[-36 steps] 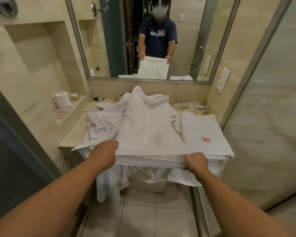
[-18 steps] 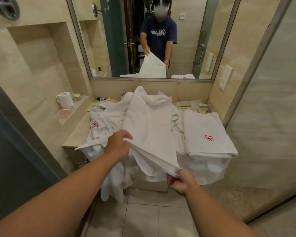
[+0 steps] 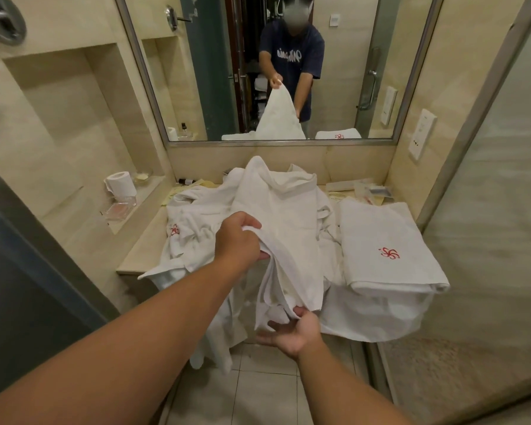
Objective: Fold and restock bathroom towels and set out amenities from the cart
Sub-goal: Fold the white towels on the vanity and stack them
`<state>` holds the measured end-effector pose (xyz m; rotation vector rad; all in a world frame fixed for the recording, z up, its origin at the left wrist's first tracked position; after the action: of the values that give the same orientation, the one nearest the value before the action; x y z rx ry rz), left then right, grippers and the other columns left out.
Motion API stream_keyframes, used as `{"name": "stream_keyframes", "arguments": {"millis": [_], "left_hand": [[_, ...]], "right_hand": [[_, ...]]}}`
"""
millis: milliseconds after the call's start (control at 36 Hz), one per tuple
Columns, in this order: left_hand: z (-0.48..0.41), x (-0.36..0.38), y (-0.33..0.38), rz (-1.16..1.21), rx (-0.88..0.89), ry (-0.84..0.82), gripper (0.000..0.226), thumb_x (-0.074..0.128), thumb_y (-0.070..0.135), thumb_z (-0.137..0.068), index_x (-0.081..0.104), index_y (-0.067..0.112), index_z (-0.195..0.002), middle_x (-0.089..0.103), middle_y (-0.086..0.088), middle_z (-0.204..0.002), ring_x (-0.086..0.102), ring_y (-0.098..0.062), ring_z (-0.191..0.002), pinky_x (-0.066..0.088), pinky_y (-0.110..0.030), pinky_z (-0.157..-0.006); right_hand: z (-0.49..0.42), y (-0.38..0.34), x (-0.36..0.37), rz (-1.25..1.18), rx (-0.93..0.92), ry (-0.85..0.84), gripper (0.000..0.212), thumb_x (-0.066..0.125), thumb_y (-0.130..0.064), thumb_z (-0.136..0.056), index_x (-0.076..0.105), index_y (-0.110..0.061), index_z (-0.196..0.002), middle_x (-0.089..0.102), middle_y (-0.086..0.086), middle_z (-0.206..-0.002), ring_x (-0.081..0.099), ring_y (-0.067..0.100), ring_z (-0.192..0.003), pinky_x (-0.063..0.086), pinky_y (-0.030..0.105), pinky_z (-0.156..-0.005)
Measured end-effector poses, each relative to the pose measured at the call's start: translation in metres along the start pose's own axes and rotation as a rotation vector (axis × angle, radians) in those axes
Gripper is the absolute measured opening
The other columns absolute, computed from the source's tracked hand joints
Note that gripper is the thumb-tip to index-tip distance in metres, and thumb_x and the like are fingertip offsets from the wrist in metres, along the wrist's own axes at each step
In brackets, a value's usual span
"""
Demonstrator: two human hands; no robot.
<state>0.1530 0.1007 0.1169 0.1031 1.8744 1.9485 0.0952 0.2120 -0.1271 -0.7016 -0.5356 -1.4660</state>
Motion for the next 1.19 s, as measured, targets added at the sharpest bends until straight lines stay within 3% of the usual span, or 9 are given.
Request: {"name": "stream_keyframes", "arguments": {"millis": [139,278,361,472,611,750,889,1028,1194], "left_hand": [[-0.007,0.002,-0.002,0.093,-0.072,0.064,0.034,0.037,-0.012,-0.089,0.064,0.009,-0.090,0.061,-0.010,-0.109,0.066,-0.033,-0.094,0.065,-0.046,-0.062],[-0.012,-0.001,0.002,0.058,-0.044,0.084,0.036,0.036,-0.012,-0.089,0.064,0.011,-0.091,0.061,-0.009,-0.110,0.067,-0.033,-0.094,0.065,-0.041,-0.060],[-0.018,-0.013,0.002,-0.077,0.034,0.121,0.036,0.039,-0.011,-0.087,0.065,0.013,-0.092,0.062,-0.005,-0.105,0.065,-0.026,-0.089,0.065,-0.043,-0.062],[-0.022,-0.036,0.005,-0.440,0.249,0.144,0.031,0.047,-0.011,-0.082,0.065,0.013,-0.089,0.061,0.003,-0.087,0.052,-0.007,-0.078,0.045,-0.022,-0.062],[-0.028,-0.050,-0.025,-0.897,0.412,0.028,0.022,0.047,0.001,-0.095,0.065,0.011,-0.104,0.056,-0.008,-0.100,0.058,-0.032,-0.089,0.047,-0.038,-0.073],[-0.017,-0.049,-0.058,-1.272,0.421,-0.132,0.018,0.047,0.008,-0.099,0.056,0.017,-0.112,0.049,-0.006,-0.111,0.059,-0.027,-0.089,0.054,-0.040,-0.080],[-0.011,-0.046,-0.056,-1.243,0.362,-0.119,0.015,0.051,0.009,-0.094,0.059,0.016,-0.104,0.054,-0.006,-0.107,0.061,-0.027,-0.094,0.054,-0.038,-0.083],[-0.004,-0.053,-0.044,-1.080,0.345,0.029,0.016,0.053,0.005,-0.089,0.058,0.018,-0.098,0.054,-0.005,-0.103,0.056,-0.028,-0.097,0.055,-0.042,-0.079],[0.002,-0.072,-0.051,-0.665,0.181,0.174,0.018,0.054,0.002,-0.082,0.059,0.016,-0.072,0.060,-0.007,-0.077,0.056,-0.029,-0.072,0.052,-0.040,-0.063]], "right_hand": [[-0.006,0.014,0.015,-0.007,0.009,0.033,0.053,0.049,-0.027,-0.080,0.060,-0.010,-0.129,0.057,0.020,-0.141,0.054,0.038,-0.113,0.039,0.035,-0.082],[-0.013,0.010,0.023,-0.031,-0.074,-0.004,0.026,0.045,-0.021,-0.085,0.062,-0.011,-0.102,0.068,0.016,-0.086,0.058,0.024,-0.074,0.034,0.029,-0.065],[-0.018,-0.005,0.010,0.098,-0.178,0.141,0.017,0.042,-0.020,-0.088,0.056,-0.014,-0.095,0.051,0.003,-0.055,0.045,0.018,-0.053,0.029,0.025,-0.051],[0.006,-0.049,-0.010,0.404,-0.346,0.393,0.021,0.043,-0.021,-0.100,0.061,-0.012,-0.092,0.047,0.004,-0.062,0.037,0.017,-0.051,0.025,0.026,-0.048],[0.050,-0.125,-0.005,0.850,-0.589,0.583,0.025,0.038,-0.026,-0.101,0.057,-0.010,-0.100,0.050,0.008,-0.079,0.041,0.020,-0.060,0.033,0.031,-0.054],[0.101,-0.167,0.027,1.102,-0.734,0.644,0.032,0.034,-0.026,-0.100,0.057,-0.003,-0.103,0.063,0.021,-0.105,0.061,0.036,-0.092,0.045,0.038,-0.075],[0.131,-0.170,0.037,1.134,-0.793,0.663,0.040,0.036,-0.029,-0.098,0.061,0.002,-0.107,0.068,0.024,-0.103,0.064,0.032,-0.078,0.048,0.036,-0.066],[0.154,-0.162,0.038,1.172,-0.870,0.731,0.044,0.045,-0.037,-0.088,0.063,0.000,-0.103,0.068,0.019,-0.103,0.066,0.039,-0.092,0.058,0.048,-0.088],[0.171,-0.158,0.040,1.229,-0.920,0.726,0.044,0.048,-0.041,-0.074,0.067,-0.003,-0.086,0.071,0.014,-0.084,0.068,0.035,-0.082,0.059,0.045,-0.083]]}}
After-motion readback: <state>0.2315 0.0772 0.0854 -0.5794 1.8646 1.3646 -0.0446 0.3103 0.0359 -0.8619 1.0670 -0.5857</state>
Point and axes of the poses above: each hand's wrist, its own z-axis away from the middle knuckle, its own x-axis out of the palm, y = z × x, the point moved 6 cm from there along -z, towards the middle knuckle
